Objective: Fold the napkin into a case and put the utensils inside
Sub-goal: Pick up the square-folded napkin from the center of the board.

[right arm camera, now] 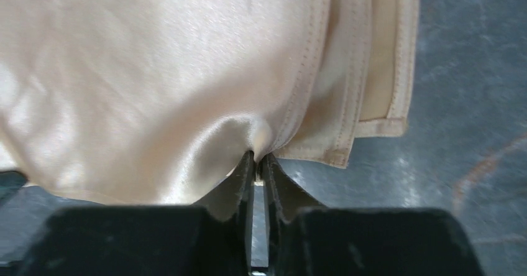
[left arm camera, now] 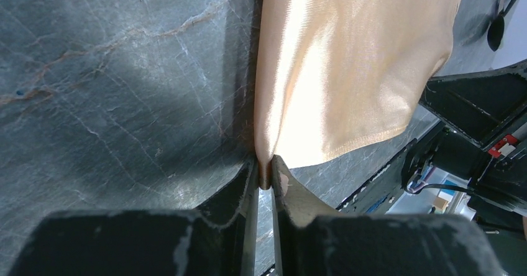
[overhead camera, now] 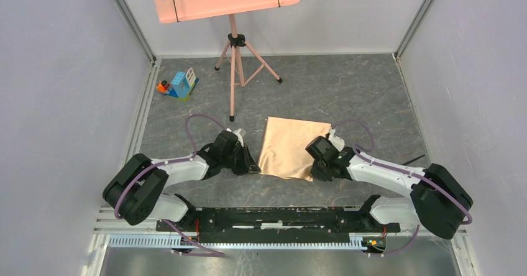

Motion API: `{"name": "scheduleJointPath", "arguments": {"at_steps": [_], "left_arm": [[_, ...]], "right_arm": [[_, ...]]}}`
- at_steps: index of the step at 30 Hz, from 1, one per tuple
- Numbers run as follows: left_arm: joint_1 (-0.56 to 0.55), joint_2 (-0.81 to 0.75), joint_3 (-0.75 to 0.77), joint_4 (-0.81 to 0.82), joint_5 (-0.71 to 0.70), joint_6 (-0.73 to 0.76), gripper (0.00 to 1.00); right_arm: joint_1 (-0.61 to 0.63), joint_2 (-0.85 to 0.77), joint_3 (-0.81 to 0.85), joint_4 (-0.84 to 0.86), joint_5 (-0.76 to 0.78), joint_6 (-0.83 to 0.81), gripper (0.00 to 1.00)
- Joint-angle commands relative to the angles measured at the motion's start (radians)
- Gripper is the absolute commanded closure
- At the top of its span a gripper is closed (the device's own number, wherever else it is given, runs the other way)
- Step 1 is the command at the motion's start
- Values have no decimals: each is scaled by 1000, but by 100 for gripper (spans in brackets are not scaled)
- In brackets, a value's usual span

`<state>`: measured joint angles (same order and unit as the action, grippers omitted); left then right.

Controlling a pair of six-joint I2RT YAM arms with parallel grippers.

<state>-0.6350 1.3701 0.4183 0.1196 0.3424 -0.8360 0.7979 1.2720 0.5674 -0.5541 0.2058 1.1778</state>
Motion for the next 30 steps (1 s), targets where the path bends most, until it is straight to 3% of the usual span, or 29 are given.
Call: {"name": "scheduleJointPath", "arguments": {"at_steps": [1, 6, 11, 17, 30], "left_arm": [[4, -14, -4, 39, 14, 12, 82], [4, -29, 5, 19, 16, 11, 83], [4, -72, 27, -18, 30, 2, 84], [4, -106, 57, -66, 18, -2, 85], [4, -144, 129, -115, 27, -21, 91]], "right_arm": [[4, 41, -98, 103, 65, 32, 97], [17, -38, -13, 24, 124, 4, 100], [24, -165, 44, -11, 82, -4, 100], [13, -235, 32, 38, 42, -9, 100], [-178, -354, 0, 154, -37, -233, 100]]}}
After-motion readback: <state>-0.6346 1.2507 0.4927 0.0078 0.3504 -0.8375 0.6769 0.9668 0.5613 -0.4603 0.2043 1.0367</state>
